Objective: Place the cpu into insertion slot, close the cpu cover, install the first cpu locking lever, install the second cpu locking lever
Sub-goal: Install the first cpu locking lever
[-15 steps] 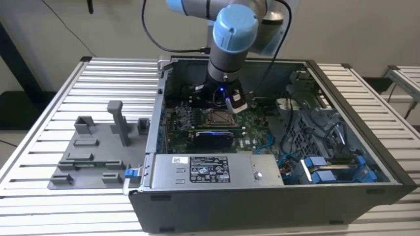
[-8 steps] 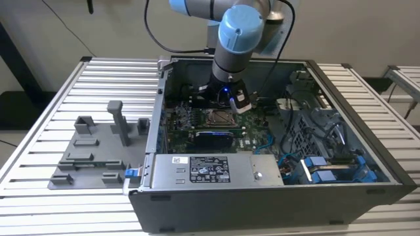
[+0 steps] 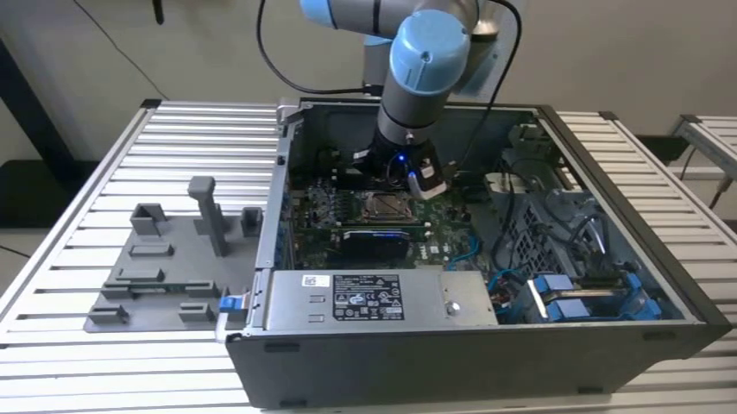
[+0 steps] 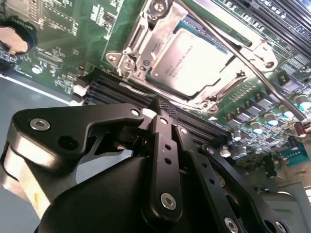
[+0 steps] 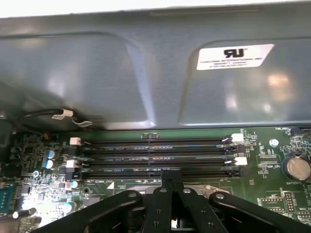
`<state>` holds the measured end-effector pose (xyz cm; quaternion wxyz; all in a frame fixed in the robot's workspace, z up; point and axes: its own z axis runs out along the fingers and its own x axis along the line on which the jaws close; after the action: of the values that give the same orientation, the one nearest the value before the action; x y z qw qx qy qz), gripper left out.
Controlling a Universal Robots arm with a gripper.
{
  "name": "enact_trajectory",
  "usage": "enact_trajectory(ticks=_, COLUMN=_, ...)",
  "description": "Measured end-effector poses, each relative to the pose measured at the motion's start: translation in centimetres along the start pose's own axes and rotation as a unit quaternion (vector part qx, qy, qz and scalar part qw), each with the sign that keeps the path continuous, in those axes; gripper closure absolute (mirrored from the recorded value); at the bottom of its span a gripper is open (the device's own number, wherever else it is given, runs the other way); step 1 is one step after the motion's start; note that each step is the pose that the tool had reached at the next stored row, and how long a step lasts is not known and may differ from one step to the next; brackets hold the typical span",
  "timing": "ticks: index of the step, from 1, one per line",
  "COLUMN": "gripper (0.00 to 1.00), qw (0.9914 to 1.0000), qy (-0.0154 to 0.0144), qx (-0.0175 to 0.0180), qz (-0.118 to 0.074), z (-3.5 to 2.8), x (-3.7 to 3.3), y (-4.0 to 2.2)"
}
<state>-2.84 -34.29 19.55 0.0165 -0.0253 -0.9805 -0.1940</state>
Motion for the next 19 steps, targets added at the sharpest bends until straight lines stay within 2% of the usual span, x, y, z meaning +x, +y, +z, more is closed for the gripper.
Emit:
enact_trajectory(ticks=11, gripper=0.89, qw=1.00000, qy=0.0000, qx=0.0000, qz=0.000, z=0.10, x=-0.90, y=0.00)
enact_trajectory(ticks=19, gripper=0.89, qw=1.00000, qy=0.0000, qx=0.0000, qz=0.000, z=0.23, x=-1.32, y=-0.04)
